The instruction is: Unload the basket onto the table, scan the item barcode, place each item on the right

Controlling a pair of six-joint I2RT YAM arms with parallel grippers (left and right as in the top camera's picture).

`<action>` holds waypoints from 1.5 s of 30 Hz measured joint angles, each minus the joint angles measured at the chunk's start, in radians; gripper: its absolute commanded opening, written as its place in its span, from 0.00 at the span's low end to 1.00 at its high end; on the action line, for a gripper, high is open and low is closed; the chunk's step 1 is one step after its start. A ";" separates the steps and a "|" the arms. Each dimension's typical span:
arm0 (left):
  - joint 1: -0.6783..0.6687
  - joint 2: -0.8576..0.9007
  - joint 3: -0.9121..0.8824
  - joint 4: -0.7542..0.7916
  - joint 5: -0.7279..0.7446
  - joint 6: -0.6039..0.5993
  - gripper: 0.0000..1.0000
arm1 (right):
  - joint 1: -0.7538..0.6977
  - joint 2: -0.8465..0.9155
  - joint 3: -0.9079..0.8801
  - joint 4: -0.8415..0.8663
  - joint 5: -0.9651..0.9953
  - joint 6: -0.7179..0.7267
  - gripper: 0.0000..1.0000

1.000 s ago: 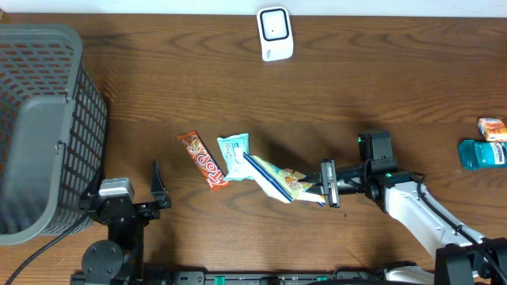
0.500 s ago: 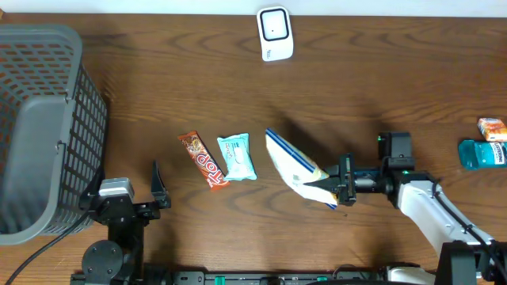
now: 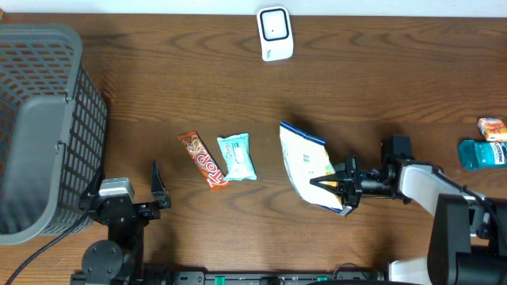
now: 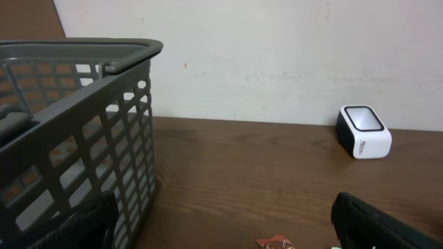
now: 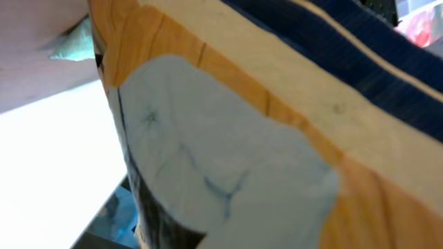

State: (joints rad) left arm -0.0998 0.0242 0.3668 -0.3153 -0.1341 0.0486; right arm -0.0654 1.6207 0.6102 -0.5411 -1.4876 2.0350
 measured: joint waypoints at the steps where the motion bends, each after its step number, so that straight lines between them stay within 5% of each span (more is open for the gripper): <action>1: 0.000 0.000 0.000 0.000 0.000 0.000 0.98 | 0.000 0.007 0.007 -0.013 -0.001 0.000 0.01; 15: 0.000 0.000 0.000 0.000 0.000 0.000 0.98 | 0.005 0.009 0.027 0.025 -0.009 -0.052 0.01; 20: 0.000 0.000 0.000 0.000 0.000 0.000 0.98 | 0.036 -0.014 0.028 0.210 -0.005 -0.164 0.01; 27: 0.000 0.000 0.000 0.000 0.000 0.000 0.98 | 0.071 -0.067 0.031 0.695 0.091 -0.381 0.02; 34: 0.000 0.000 0.000 0.000 0.000 0.000 0.98 | 0.106 -0.068 0.032 0.848 0.447 -0.449 0.02; 39: 0.000 0.000 0.000 0.000 0.000 0.000 0.98 | 0.175 -0.068 0.032 0.863 0.912 -0.429 0.01; 45: 0.000 0.000 0.000 0.000 0.000 0.000 0.98 | 0.315 -0.068 0.030 1.073 1.413 -0.435 0.01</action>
State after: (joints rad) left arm -0.0998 0.0242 0.3668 -0.3149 -0.1341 0.0486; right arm 0.2493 1.5528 0.6403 0.5316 -0.0742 1.6001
